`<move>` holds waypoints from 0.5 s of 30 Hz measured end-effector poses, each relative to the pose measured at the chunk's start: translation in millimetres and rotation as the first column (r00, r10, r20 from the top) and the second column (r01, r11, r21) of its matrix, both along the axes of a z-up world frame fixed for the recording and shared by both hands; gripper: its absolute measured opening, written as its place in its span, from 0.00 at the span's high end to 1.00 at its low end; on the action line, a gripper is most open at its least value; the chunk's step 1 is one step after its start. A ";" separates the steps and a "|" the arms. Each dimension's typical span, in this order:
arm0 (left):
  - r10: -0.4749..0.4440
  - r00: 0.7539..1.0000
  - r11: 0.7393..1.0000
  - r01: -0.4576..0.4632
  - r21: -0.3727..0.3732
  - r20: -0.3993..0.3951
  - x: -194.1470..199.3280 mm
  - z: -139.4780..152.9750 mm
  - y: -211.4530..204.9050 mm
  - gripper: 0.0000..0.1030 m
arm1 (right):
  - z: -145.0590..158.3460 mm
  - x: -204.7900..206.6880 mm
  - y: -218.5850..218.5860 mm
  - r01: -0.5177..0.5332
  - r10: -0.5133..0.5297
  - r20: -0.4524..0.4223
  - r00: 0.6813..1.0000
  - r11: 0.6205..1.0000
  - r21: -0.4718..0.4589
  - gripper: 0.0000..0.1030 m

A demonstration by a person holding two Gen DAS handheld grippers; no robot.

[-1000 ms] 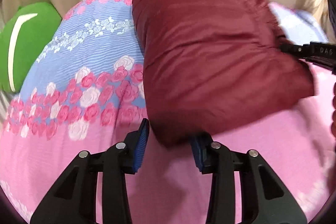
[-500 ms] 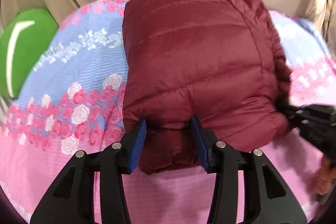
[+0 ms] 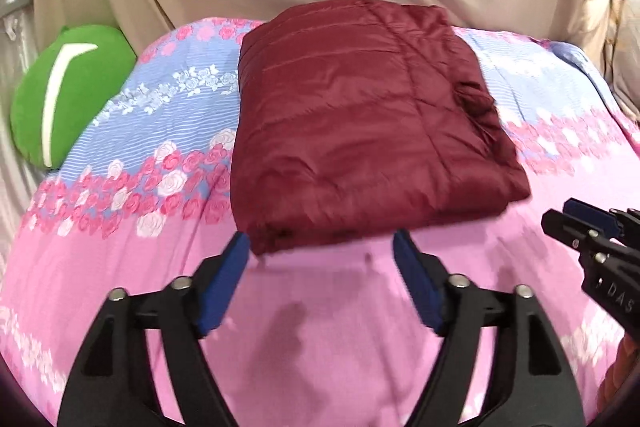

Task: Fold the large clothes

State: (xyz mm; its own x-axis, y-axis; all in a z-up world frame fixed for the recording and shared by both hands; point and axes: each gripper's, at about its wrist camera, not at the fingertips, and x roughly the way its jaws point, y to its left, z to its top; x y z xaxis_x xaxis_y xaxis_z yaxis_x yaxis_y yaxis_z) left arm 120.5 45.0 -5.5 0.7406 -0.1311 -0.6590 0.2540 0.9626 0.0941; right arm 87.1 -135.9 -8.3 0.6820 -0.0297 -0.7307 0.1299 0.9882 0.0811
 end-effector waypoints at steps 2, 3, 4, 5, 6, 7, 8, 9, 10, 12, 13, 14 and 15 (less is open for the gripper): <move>0.004 1.000 1.000 -0.005 0.002 0.021 -15.8 -3.1 -1.6 0.17 | -4.2 -19.3 -0.2 0.020 -0.020 0.003 1.000 1.000 -0.013 0.59; 0.009 1.000 1.000 -0.009 0.003 0.027 -25.9 -5.8 -2.7 0.16 | -8.3 -31.5 0.0 0.029 -0.029 0.006 1.000 0.999 -0.015 0.54; 0.013 0.999 1.000 -0.013 -0.001 0.031 -34.1 -8.5 -3.3 0.16 | -9.3 -38.9 -0.9 0.036 -0.036 0.010 0.999 0.999 -0.016 0.48; 0.016 0.999 1.000 -0.016 -0.004 0.032 -39.9 -11.3 -3.5 0.14 | -11.5 -47.2 -0.9 0.049 -0.049 0.015 0.999 0.999 -0.020 0.46; 0.020 0.999 1.000 -0.020 -0.004 0.028 -46.5 -16.2 -4.4 0.14 | -14.6 -56.5 -0.8 0.064 -0.064 0.021 0.998 0.998 -0.027 0.42; 0.024 0.999 1.000 -0.024 -0.002 0.023 -50.9 -20.4 -5.5 0.14 | -17.9 -64.4 -0.3 0.077 -0.076 0.024 0.997 0.996 -0.034 0.40; 0.027 0.999 1.000 -0.027 0.001 0.018 -55.5 -24.1 -6.9 0.14 | -20.4 -68.3 -0.1 0.082 -0.082 0.024 0.996 0.996 -0.037 0.40; 0.030 0.999 1.000 -0.030 0.003 0.015 -59.6 -28.3 -8.1 0.14 | -24.1 -74.1 0.6 0.089 -0.089 0.022 0.996 0.995 -0.041 0.39; 0.035 0.999 0.999 -0.035 0.003 0.015 -63.1 -31.6 -8.6 0.14 | -27.6 -78.7 1.1 0.095 -0.095 0.018 0.995 0.994 -0.048 0.38; 0.045 0.999 0.999 -0.045 -0.001 0.013 -70.1 -37.0 -10.7 0.14 | -32.0 -86.0 1.1 0.107 -0.105 0.023 0.994 0.993 -0.057 0.37; 0.044 0.999 0.999 -0.044 -0.001 0.005 -71.2 -38.1 -11.2 0.14 | -34.5 -89.2 1.9 0.110 -0.109 0.026 0.994 0.992 -0.063 0.36; 0.045 0.999 0.999 -0.045 -0.012 0.004 -73.4 -38.4 -11.4 0.14 | -36.5 -91.9 3.8 0.114 -0.113 0.029 0.993 0.991 -0.068 0.36; 0.048 0.999 0.999 -0.048 -0.016 0.005 -74.5 -38.6 -11.0 0.14 | -40.4 -94.3 5.6 0.115 -0.114 0.028 0.993 0.990 -0.078 0.36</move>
